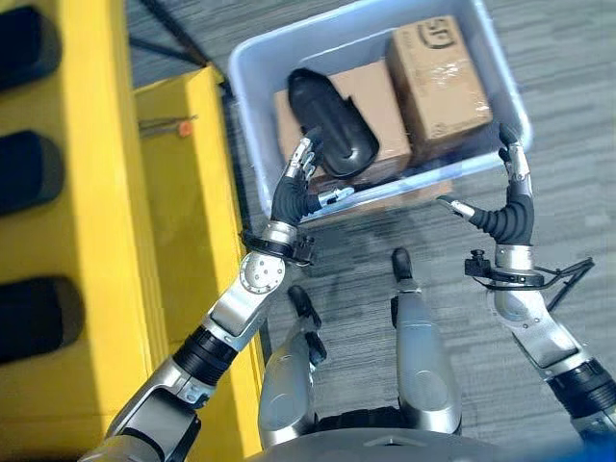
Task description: Move parts from the plastic box to the shelf.
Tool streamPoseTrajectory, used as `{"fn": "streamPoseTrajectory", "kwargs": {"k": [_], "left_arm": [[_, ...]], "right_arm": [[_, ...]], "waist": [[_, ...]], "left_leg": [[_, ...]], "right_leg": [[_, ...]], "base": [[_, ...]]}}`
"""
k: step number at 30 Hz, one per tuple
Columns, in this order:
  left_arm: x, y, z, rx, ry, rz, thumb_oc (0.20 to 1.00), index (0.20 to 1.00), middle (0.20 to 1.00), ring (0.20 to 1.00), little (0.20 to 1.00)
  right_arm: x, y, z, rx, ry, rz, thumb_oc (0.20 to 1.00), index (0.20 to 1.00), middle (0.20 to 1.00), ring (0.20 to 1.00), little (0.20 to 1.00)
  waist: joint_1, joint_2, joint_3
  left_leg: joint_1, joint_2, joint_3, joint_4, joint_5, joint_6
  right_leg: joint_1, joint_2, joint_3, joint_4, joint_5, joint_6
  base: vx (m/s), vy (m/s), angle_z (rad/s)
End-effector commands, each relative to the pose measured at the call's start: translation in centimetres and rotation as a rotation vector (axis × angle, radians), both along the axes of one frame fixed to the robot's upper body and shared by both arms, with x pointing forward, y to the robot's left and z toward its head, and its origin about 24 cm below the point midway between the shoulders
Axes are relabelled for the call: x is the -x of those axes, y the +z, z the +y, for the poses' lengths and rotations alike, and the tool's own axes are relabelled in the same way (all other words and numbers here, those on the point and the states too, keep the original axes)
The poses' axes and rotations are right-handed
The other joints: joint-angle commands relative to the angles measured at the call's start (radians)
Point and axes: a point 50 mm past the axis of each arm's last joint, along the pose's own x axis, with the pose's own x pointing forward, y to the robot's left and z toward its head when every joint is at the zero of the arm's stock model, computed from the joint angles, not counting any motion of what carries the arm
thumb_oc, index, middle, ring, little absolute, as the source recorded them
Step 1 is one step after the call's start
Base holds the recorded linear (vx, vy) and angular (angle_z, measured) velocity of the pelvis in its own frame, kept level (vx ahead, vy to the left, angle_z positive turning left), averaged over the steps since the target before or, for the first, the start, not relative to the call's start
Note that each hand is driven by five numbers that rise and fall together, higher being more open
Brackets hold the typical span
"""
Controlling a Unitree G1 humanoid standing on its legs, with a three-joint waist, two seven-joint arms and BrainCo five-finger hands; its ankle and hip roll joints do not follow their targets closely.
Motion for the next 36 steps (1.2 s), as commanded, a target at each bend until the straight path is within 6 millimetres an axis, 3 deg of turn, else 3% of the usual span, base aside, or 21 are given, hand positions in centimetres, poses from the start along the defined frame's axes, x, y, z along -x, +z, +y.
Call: {"fn": "streamPoseTrajectory", "kwargs": {"k": [1, 13, 26, 27, 36], "left_arm": [[0.0, 1.6, 0.7, 0.038, 0.175, -0.104, 1.0, 1.0, 1.0, 1.0, 1.0], [-2.0, 1.4, 3.3, 0.188, 0.752, -0.079, 1.0, 1.0, 1.0, 1.0, 1.0], [-3.8, 1.5, 4.3, 0.166, 0.906, -0.043, 1.0, 1.0, 1.0, 1.0, 1.0], [-4.4, 1.4, 4.0, 0.144, 0.891, -0.024, 1.0, 1.0, 1.0, 1.0, 1.0], [-6.4, 0.8, 2.6, 0.183, 0.843, 0.148, 1.0, 1.0, 1.0, 1.0, 1.0]], "right_arm": [[0.6, 1.8, 1.2, 0.067, 0.076, -0.106, 1.0, 1.0, 1.0, 1.0, 1.0], [0.3, 0.8, 2.6, 0.024, 0.048, -0.079, 1.0, 1.0, 1.0, 1.0, 1.0], [-0.6, -0.2, 2.4, 0.015, 0.011, -0.003, 1.0, 1.0, 1.0, 1.0, 1.0], [-0.8, -0.4, 2.5, 0.011, 0.006, 0.014, 1.0, 1.0, 1.0, 1.0, 1.0], [-1.4, -0.7, 2.7, 0.018, 0.014, 0.044, 1.0, 1.0, 1.0, 1.0, 1.0]], "waist": [[0.002, -0.046, -0.021], [0.002, -0.102, -0.021], [0.008, -0.136, -0.021], [0.001, -0.143, -0.021], [-0.033, -0.16, -0.021]], "left_leg": [[-0.021, 0.04, -0.043, 0.011, -0.041, -0.004], [-0.053, 0.095, -0.053, -0.023, -0.013, -0.037], [-0.107, 0.118, -0.066, -0.011, 0.0, -0.05], [-0.097, 0.119, -0.073, -0.013, -0.016, -0.059], [-0.105, 0.138, -0.062, -0.009, -0.009, -0.071]], "right_leg": [[0.043, -0.001, -0.118, 0.078, -0.157, -0.007], [-0.022, 0.018, -0.136, 0.054, -0.129, -0.003], [-0.076, 0.042, -0.154, 0.079, -0.134, -0.007], [-0.071, 0.042, -0.151, 0.088, -0.156, 0.002], [-0.09, 0.059, -0.139, 0.083, -0.146, -0.004]], "base": [[-0.02, -0.113, -0.28], [-0.03, -0.124, -0.09], [-0.01, -0.058, 0.02], [0.04, -0.061, 0.02], [-0.01, -0.067, -0.02]]}}
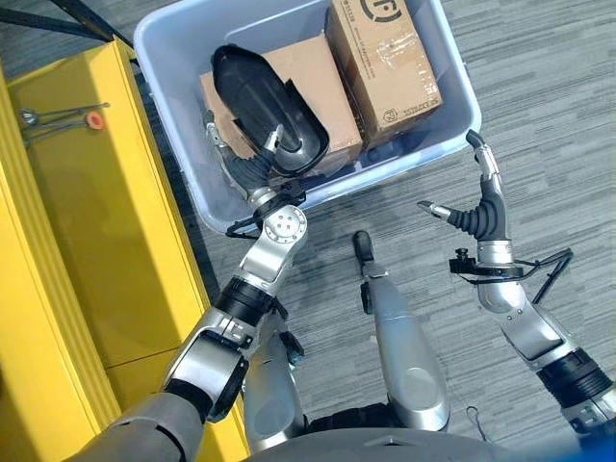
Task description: Move parts from the plastic box to the shelf.
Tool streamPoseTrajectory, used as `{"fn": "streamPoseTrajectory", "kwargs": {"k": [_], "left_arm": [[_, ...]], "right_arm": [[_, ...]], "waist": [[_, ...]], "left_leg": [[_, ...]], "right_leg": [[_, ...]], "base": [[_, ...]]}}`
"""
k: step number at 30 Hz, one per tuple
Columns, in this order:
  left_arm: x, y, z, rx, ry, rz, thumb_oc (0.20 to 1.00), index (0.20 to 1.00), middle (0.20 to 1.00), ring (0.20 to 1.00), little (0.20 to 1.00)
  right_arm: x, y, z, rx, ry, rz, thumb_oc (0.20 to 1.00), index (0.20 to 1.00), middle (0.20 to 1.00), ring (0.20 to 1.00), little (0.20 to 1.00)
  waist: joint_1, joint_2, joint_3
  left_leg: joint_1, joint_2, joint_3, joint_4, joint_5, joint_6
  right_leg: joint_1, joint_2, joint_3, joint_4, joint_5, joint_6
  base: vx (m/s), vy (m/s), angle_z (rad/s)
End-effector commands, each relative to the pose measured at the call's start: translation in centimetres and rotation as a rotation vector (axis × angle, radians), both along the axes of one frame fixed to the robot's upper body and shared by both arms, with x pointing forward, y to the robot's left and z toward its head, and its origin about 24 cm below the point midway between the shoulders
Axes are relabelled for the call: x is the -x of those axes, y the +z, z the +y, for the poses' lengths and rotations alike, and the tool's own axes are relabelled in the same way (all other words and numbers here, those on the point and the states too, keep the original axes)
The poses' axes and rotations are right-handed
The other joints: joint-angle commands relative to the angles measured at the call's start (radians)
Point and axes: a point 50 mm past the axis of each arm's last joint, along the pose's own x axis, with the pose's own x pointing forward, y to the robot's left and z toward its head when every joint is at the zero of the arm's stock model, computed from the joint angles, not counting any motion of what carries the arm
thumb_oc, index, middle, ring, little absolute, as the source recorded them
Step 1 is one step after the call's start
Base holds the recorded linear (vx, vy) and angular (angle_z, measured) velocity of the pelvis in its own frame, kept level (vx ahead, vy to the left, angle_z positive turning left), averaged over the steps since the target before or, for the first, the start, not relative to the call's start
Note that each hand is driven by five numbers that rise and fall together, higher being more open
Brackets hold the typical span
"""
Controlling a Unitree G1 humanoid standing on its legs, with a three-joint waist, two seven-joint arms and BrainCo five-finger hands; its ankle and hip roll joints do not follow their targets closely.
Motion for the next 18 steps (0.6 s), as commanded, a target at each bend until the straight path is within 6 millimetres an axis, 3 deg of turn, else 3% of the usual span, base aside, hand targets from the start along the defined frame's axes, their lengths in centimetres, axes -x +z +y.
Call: {"fn": "streamPoseTrajectory", "kwargs": {"k": [1, 11, 13, 18], "left_arm": [[-0.8, 0.0, 0.2, 0.047, 0.011, 0.024, 1.0, 1.0, 1.0, 1.0, 1.0], [-1.9, -1.9, 0.1, 0.267, 0.051, 0.163, 1.0, 1.0, 1.0, 1.0, 1.0], [-1.8, -2.6, 0.6, 0.33, 0.141, 0.194, 1.0, 1.0, 1.0, 1.0, 1.0], [-1.7, -1.2, 1.6, 0.293, 0.24, 0.096, 1.0, 1.0, 1.0, 1.0, 1.0]], "right_arm": [[-0.2, 0.9, 0.8, -0.064, 0.031, -0.043, 1.0, 1.0, 1.0, 1.0, 1.0], [-0.6, 0.8, 0.6, -0.067, 0.021, -0.016, 1.0, 1.0, 1.0, 1.0, 1.0], [-0.8, 0.8, 0.7, -0.078, 0.016, -0.015, 1.0, 1.0, 1.0, 1.0, 1.0], [-0.8, 0.8, 0.7, -0.08, 0.004, -0.017, 1.0, 1.0, 1.0, 1.0, 1.0]], "waist": [[-0.007, -0.062, -0.028], [-0.032, -0.074, -0.028], [-0.036, -0.079, -0.028], [-0.037, -0.085, -0.028]], "left_leg": [[-0.048, 0.076, -0.085, 0.039, -0.048, -0.051], [-0.071, 0.091, -0.077, 0.045, -0.042, -0.061], [-0.086, 0.089, -0.079, 0.049, -0.042, -0.063], [-0.103, 0.092, -0.081, 0.054, -0.042, -0.065]], "right_leg": [[0.046, -0.009, -0.116, 0.006, -0.109, 0.024], [0.012, -0.006, -0.106, 0.008, -0.101, 0.024], [-0.004, -0.006, -0.105, 0.013, -0.1, 0.023], [-0.019, -0.006, -0.106, 0.019, -0.101, 0.022]], "base": [[-0.01, -0.053, -0.06], [-0.01, -0.045, -0.07], [-0.01, -0.068, -0.03], [0.01, -0.051, 0.0]]}}
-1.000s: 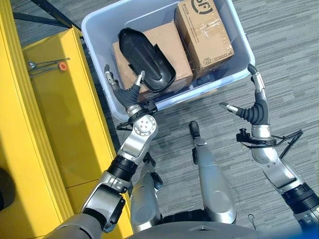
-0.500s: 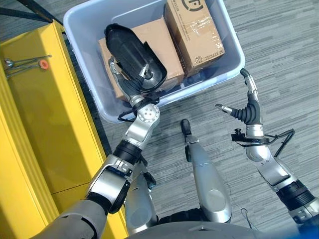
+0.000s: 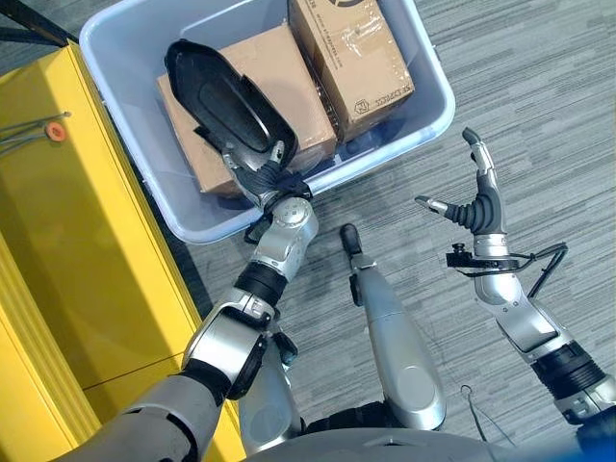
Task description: Move parts from the plastic box to the shelf.
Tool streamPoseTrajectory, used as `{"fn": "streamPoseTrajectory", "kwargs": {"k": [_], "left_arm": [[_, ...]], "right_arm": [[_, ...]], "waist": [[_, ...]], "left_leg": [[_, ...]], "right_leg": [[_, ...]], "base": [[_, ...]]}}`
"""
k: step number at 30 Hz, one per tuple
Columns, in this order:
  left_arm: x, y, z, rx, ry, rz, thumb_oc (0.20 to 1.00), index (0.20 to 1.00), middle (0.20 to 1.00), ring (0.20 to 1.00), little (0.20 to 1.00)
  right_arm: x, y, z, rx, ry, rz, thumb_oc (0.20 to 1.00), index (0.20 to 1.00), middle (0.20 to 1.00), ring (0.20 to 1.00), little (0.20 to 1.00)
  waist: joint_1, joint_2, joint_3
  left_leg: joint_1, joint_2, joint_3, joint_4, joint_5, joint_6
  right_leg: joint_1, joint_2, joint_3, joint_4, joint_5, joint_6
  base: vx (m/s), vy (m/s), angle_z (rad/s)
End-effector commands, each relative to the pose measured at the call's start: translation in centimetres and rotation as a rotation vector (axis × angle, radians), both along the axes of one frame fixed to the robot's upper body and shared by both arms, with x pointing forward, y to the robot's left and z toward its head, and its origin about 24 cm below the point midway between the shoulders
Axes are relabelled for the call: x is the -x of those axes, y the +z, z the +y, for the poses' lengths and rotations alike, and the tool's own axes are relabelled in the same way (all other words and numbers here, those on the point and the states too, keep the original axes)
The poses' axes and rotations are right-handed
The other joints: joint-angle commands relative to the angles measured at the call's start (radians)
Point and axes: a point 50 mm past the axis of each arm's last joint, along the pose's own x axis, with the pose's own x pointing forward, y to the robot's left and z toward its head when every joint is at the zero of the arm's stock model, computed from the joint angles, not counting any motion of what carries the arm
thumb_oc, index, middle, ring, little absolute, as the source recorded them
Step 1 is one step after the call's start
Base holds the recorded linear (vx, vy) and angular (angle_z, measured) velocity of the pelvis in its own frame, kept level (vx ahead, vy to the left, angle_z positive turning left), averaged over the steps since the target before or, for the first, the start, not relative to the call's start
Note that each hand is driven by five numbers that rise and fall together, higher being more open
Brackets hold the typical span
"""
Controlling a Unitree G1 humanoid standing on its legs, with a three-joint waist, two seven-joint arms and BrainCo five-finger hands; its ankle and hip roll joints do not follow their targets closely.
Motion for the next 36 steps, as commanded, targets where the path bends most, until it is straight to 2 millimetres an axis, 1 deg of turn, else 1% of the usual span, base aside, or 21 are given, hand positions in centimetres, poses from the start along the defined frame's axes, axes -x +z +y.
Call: {"fn": "streamPoseTrajectory", "kwargs": {"k": [1, 4, 7, 9, 10, 14, 17, 21, 22, 24, 27, 28, 30, 32, 34, 36], "left_arm": [[-0.2, 1.2, 1.4, -0.026, 0.136, -0.062, 1.0, 1.0, 1.0, 1.0, 1.0], [0.0, 1.0, 1.4, -0.034, 0.16, -0.068, 1.0, 1.0, 1.0, 1.0, 1.0], [0.1, 1.4, 1.5, -0.059, 0.196, -0.094, 1.0, 1.0, 1.0, 1.0, 1.0], [0.2, 2.4, 1.8, -0.094, 0.26, -0.143, 1.0, 1.0, 1.0, 1.0, 1.0], [0.3, 2.5, 1.8, -0.097, 0.266, -0.148, 1.0, 1.0, 1.0, 1.0, 1.0], [0.5, 4.3, 2.0, -0.186, 0.304, -0.263, 1.0, 1.0, 1.0, 1.0, 1.0], [0.6, 4.7, 1.9, -0.212, 0.305, -0.282, 1.0, 1.0, 1.0, 1.0, 1.0], [0.1, 4.4, 1.6, -0.246, 0.222, -0.238, 1.0, 1.0, 1.0, 1.0, 1.0], [-0.1, 4.1, 1.5, -0.247, 0.191, -0.2, 1.0, 1.0, 1.0, 1.0, 1.0], [-0.5, 3.7, 1.5, -0.221, 0.14, -0.157, 1.0, 1.0, 1.0, 1.0, 1.0], [-1.0, 3.1, 1.6, -0.191, 0.117, -0.087, 1.0, 1.0, 1.0, 1.0, 1.0], [-1.0, 3.1, 1.6, -0.187, 0.115, -0.08, 1.0, 1.0, 1.0, 1.0, 1.0], [-1.3, 2.2, 2.0, -0.096, 0.125, -0.013, 1.0, 1.0, 1.0, 1.0, 1.0], [-1.3, 2.2, 2.0, -0.092, 0.133, -0.007, 1.0, 1.0, 1.0, 1.0, 1.0], [-1.3, 1.6, 2.6, -0.004, 0.191, 0.041, 1.0, 1.0, 1.0, 1.0, 1.0], [-1.3, 1.5, 2.8, 0.008, 0.212, 0.05, 1.0, 1.0, 1.0, 1.0, 1.0]], "right_arm": [[0.0, 0.4, 0.8, -0.07, 0.001, -0.044, 1.0, 1.0, 1.0, 1.0, 1.0], [-0.1, 0.3, 0.8, -0.076, -0.015, -0.041, 1.0, 1.0, 1.0, 1.0, 1.0], [-0.2, 0.2, 0.8, -0.069, -0.023, -0.042, 1.0, 1.0, 1.0, 1.0, 1.0], [-0.2, 0.1, 0.8, -0.064, -0.028, -0.042, 1.0, 1.0, 1.0, 1.0, 1.0], [-0.2, 0.1, 0.8, -0.063, -0.029, -0.041, 1.0, 1.0, 1.0, 1.0, 1.0], [-0.2, -0.4, 0.8, -0.064, -0.039, -0.024, 1.0, 1.0, 1.0, 1.0, 1.0], [-0.2, -0.6, 0.7, -0.061, -0.042, -0.016, 1.0, 1.0, 1.0, 1.0, 1.0], [-0.3, -0.7, 0.9, -0.071, -0.045, -0.006, 1.0, 1.0, 1.0, 1.0, 1.0], [-0.4, -0.7, 0.9, -0.072, -0.042, -0.001, 1.0, 1.0, 1.0, 1.0, 1.0], [-0.5, -0.7, 1.0, -0.069, -0.035, 0.003, 1.0, 1.0, 1.0, 1.0, 1.0], [-0.7, -0.7, 0.9, -0.068, -0.027, 0.018, 1.0, 1.0, 1.0, 1.0, 1.0], [-0.7, -0.6, 0.9, -0.067, -0.026, 0.018, 1.0, 1.0, 1.0, 1.0, 1.0], [-0.9, -0.6, 0.9, -0.059, -0.023, 0.035, 1.0, 1.0, 1.0, 1.0, 1.0], [-0.9, -0.6, 0.9, -0.057, -0.021, 0.036, 1.0, 1.0, 1.0, 1.0, 1.0], [-1.0, -0.6, 0.9, -0.049, -0.021, 0.042, 1.0, 1.0, 1.0, 1.0, 1.0], [-1.1, -0.6, 0.9, -0.05, -0.022, 0.043, 1.0, 1.0, 1.0, 1.0, 1.0]], "waist": [[-0.008, -0.078, -0.028], [-0.002, -0.079, -0.028], [-0.001, -0.082, -0.028], [-0.002, -0.084, -0.028], [-0.002, -0.084, -0.028], [0.003, -0.082, -0.028], [0.006, -0.083, -0.028], [0.01, -0.086, -0.028], [0.01, -0.091, -0.028], [0.009, -0.095, -0.028], [0.006, -0.099, -0.028], [0.005, -0.1, -0.028], [0.001, -0.106, -0.028], [0.0, -0.107, -0.028], [-0.003, -0.11, -0.028], [-0.003, -0.111, -0.028]], "left_leg": [[-0.058, 0.073, -0.106, 0.049, -0.051, -0.063], [-0.067, 0.072, -0.113, 0.051, -0.05, -0.064], [-0.075, 0.074, -0.114, 0.053, -0.051, -0.065], [-0.081, 0.074, -0.115, 0.056, -0.052, -0.064], [-0.082, 0.074, -0.115, 0.056, -0.052, -0.063], [-0.09, 0.075, -0.12, 0.056, -0.052, -0.063], [-0.096, 0.076, -0.125, 0.059, -0.053, -0.063], [-0.106, 0.078, -0.127, 0.061, -0.053, -0.061], [-0.109, 0.079, -0.129, 0.064, -0.053, -0.061], [-0.113, 0.079, -0.129, 0.066, -0.053, -0.062], [-0.12, 0.078, -0.13, 0.072, -0.054, -0.062], [-0.121, 0.078, -0.13, 0.073, -0.054, -0.062], [-0.129, 0.078, -0.129, 0.078, -0.053, -0.064], [-0.131, 0.079, -0.129, 0.079, -0.053, -0.065], [-0.139, 0.077, -0.127, 0.083, -0.053, -0.066], [-0.143, 0.076, -0.127, 0.084, -0.053, -0.067]], "right_leg": [[0.087, -0.032, -0.122, -0.068, -0.063, 0.036], [0.08, -0.031, -0.125, -0.066, -0.062, 0.035], [0.075, -0.031, -0.125, -0.063, -0.064, 0.033], [0.068, -0.03, -0.124, -0.058, -0.065, 0.032], [0.067, -0.03, -0.124, -0.057, -0.065, 0.032], [0.064, -0.029, -0.124, -0.057, -0.067, 0.03], [0.062, -0.028, -0.124, -0.053, -0.069, 0.03], [0.056, -0.025, -0.129, -0.047, -0.072, 0.029], [0.053, -0.024, -0.13, -0.045, -0.07, 0.029], [0.051, -0.023, -0.131, -0.045, -0.069, 0.03], [0.046, -0.021, -0.132, -0.043, -0.068, 0.03], [0.044, -0.021, -0.132, -0.042, -0.068, 0.03], [0.038, -0.021, -0.133, -0.041, -0.067, 0.031], [0.035, -0.021, -0.133, -0.04, -0.067, 0.031], [0.026, -0.021, -0.135, -0.037, -0.067, 0.03], [0.022, -0.022, -0.136, -0.035, -0.066, 0.031]], "base": [[0.01, -0.049, -0.01], [0.01, -0.057, 0.01], [0.01, -0.027, 0.01], [0.01, -0.037, 0.01], [0.01, -0.032, 0.03], [0.01, -0.029, 0.02], [0.01, -0.025, 0.04], [0.01, -0.028, 0.03], [0.01, -0.047, 0.01], [0.01, -0.021, 0.0], [0.0, 0.0, 0.0], [0.0, 0.0, 0.0], [0.0, 0.0, 0.0], [0.0, 0.0, 0.0], [0.0, 0.0, 0.0], [0.0, 0.0, 0.0]]}}
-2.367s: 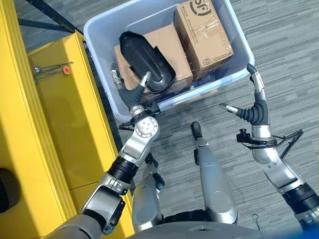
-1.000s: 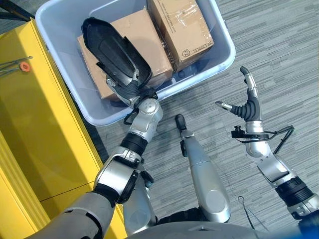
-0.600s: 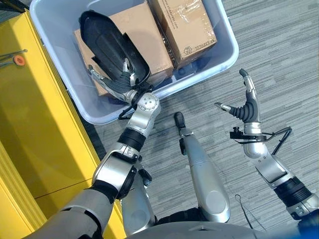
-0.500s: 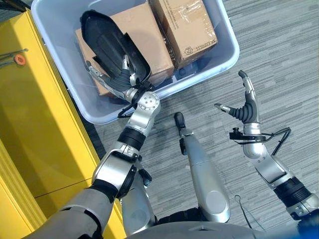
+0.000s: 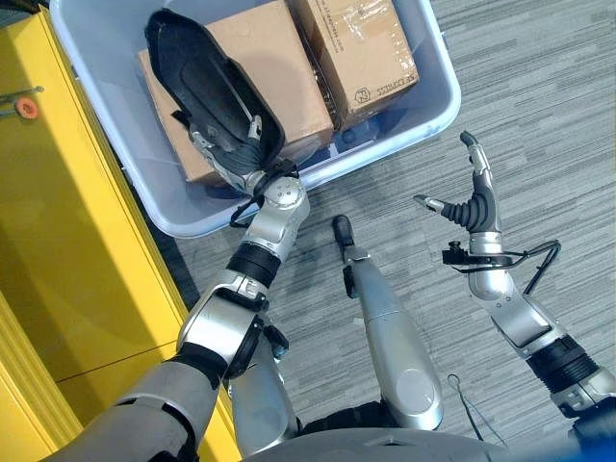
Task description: Move parts from the plastic box to the shelf.
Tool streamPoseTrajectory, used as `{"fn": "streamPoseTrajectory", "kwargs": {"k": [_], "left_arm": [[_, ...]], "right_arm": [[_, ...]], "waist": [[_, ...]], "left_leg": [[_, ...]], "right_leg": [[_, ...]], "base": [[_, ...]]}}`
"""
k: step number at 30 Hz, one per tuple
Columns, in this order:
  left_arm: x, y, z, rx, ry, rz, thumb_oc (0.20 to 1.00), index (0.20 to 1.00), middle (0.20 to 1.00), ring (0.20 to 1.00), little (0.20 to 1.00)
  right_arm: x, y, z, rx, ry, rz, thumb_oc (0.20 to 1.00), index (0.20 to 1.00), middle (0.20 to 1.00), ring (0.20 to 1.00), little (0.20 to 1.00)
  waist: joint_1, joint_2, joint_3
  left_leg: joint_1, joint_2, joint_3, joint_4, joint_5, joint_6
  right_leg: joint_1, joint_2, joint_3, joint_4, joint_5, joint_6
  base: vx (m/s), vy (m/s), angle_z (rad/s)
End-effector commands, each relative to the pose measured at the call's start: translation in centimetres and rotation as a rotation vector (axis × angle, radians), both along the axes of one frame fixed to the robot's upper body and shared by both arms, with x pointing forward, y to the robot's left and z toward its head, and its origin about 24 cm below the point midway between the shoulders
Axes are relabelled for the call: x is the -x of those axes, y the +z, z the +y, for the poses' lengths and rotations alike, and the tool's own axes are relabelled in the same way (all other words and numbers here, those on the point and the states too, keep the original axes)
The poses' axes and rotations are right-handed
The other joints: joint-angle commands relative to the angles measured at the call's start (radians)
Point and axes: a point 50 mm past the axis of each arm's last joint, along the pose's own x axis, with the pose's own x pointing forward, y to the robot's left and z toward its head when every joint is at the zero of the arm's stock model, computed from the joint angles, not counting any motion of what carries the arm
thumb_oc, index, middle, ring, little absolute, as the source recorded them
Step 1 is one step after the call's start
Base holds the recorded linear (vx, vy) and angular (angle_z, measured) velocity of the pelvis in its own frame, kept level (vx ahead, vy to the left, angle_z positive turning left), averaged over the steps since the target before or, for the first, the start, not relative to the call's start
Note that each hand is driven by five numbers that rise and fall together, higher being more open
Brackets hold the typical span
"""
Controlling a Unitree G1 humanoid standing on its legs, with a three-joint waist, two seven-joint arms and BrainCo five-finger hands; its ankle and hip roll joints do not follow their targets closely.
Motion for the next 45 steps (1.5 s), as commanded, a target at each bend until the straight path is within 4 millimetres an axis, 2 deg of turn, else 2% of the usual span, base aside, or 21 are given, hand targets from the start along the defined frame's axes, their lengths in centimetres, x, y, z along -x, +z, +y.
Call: {"fn": "streamPoseTrajectory", "kwargs": {"k": [1, 6, 8, 13, 17, 19, 26, 30, 31, 38, 42, 45], "left_arm": [[-0.1, -1.0, 1.6, 0.08, 0.135, 0.06, 1.0, 1.0, 1.0, 1.0, 1.0], [0.5, -0.3, 3.1, 0.11, 0.338, 0.02, 1.0, 1.0, 1.0, 1.0, 1.0], [0.7, 0.4, 4.0, 0.064, 0.424, -0.009, 1.0, 1.0, 1.0, 1.0, 1.0], [0.7, 1.4, 4.6, -0.014, 0.449, -0.039, 1.0, 1.0, 1.0, 1.0, 1.0], [0.7, 3.9, 4.7, -0.186, 0.469, -0.182, 1.0, 1.0, 1.0, 1.0, 1.0], [0.9, 4.2, 4.5, -0.217, 0.464, -0.208, 1.0, 1.0, 1.0, 1.0, 1.0], [0.5, 3.6, 3.6, -0.295, 0.32, -0.168, 1.0, 1.0, 1.0, 1.0, 1.0], [-0.4, 1.7, 3.3, -0.254, 0.171, -0.024, 1.0, 1.0, 1.0, 1.0, 1.0], [-0.5, 0.8, 3.2, -0.194, 0.137, 0.022, 1.0, 1.0, 1.0, 1.0, 1.0], [-0.5, -1.7, 3.5, 0.051, 0.158, 0.128, 1.0, 1.0, 1.0, 1.0, 1.0], [0.0, -3.1, 3.9, 0.229, 0.25, 0.174, 1.0, 1.0, 1.0, 1.0, 1.0], [0.2, -3.3, 4.4, 0.284, 0.315, 0.184, 1.0, 1.0, 1.0, 1.0, 1.0]], "right_arm": [[-0.3, 0.1, 0.5, -0.058, 0.007, -0.004, 1.0, 1.0, 1.0, 1.0, 1.0], [-0.3, -0.2, 0.5, -0.055, 0.002, 0.005, 1.0, 1.0, 1.0, 1.0, 1.0], [-0.2, -0.4, 0.5, -0.057, 0.004, 0.009, 1.0, 1.0, 1.0, 1.0, 1.0], [-0.1, -0.7, 0.5, -0.06, 0.001, 0.01, 1.0, 1.0, 1.0, 1.0, 1.0], [-0.1, -0.9, 0.7, -0.058, -0.001, 0.009, 1.0, 1.0, 1.0, 1.0, 1.0], [0.0, -1.1, 0.7, -0.057, -0.006, 0.014, 1.0, 1.0, 1.0, 1.0, 1.0], [0.1, -1.4, 0.8, -0.069, -0.015, 0.021, 1.0, 1.0, 1.0, 1.0, 1.0], [-0.1, -1.3, 0.8, -0.067, -0.021, 0.022, 1.0, 1.0, 1.0, 1.0, 1.0], [-0.2, -1.1, 0.7, -0.064, -0.022, 0.021, 1.0, 1.0, 1.0, 1.0, 1.0], [-0.5, -0.8, 0.6, -0.05, -0.019, 0.028, 1.0, 1.0, 1.0, 1.0, 1.0], [-0.6, -0.7, 0.6, -0.041, -0.013, 0.024, 1.0, 1.0, 1.0, 1.0, 1.0], [-0.7, -0.6, 0.7, -0.036, -0.009, 0.021, 1.0, 1.0, 1.0, 1.0, 1.0]], "waist": [[-0.009, -0.081, -0.027], [-0.01, -0.087, -0.027], [-0.01, -0.09, -0.027], [-0.006, -0.094, -0.027], [-0.001, -0.095, -0.027], [0.002, -0.093, -0.027], [0.012, -0.096, -0.027], [0.012, -0.098, -0.027], [0.01, -0.099, -0.027], [-0.003, -0.1, -0.027], [-0.009, -0.101, -0.027], [-0.011, -0.103, -0.027]], "left_leg": [[-0.074, 0.069, -0.101, 0.069, -0.06, -0.058], [-0.083, 0.072, -0.099, 0.074, -0.06, -0.061], [-0.085, 0.073, -0.098, 0.075, -0.061, -0.061], [-0.094, 0.075, -0.104, 0.086, -0.066, -0.06], [-0.101, 0.076, -0.107, 0.094, -0.072, -0.058], [-0.102, 0.076, -0.109, 0.093, -0.073, -0.056], [-0.109, 0.074, -0.117, 0.094, -0.077, -0.051], [-0.115, 0.07, -0.117, 0.098, -0.077, -0.051], [-0.117, 0.069, -0.117, 0.099, -0.076, -0.051], [-0.121, 0.068, -0.111, 0.099, -0.072, -0.056], [-0.123, 0.068, -0.107, 0.096, -0.069, -0.059], [-0.124, 0.069, -0.105, 0.096, -0.068, -0.062]], "right_leg": [[0.093, -0.02, -0.119, -0.082, -0.051, 0.046], [0.084, -0.022, -0.123, -0.074, -0.054, 0.045], [0.082, -0.02, -0.125, -0.067, -0.058, 0.044], [0.077, -0.021, -0.125, -0.056, -0.062, 0.043], [0.076, -0.02, -0.125, -0.052, -0.067, 0.038], [0.076, -0.02, -0.125, -0.051, -0.068, 0.039], [0.076, -0.018, -0.127, -0.051, -0.07, 0.038], [0.075, -0.016, -0.129, -0.057, -0.065, 0.042], [0.073, -0.015, -0.128, -0.061, -0.062, 0.042], [0.062, -0.017, -0.127, -0.064, -0.056, 0.045], [0.058, -0.019, -0.128, -0.067, -0.054, 0.045], [0.056, -0.021, -0.129, -0.066, -0.054, 0.045]], "base": [[0.0, 0.0, 0.0], [0.0, 0.0, 0.0], [0.02, -0.032, 0.02], [0.01, -0.018, 0.05], [0.0, -0.018, 0.04], [0.0, 0.0, 0.0], [0.0, 0.0, 0.0], [0.0, 0.0, 0.0], [0.0, 0.0, 0.0], [0.0, 0.0, 0.0], [0.0, 0.0, 0.0], [0.0, 0.0, 0.0]]}}
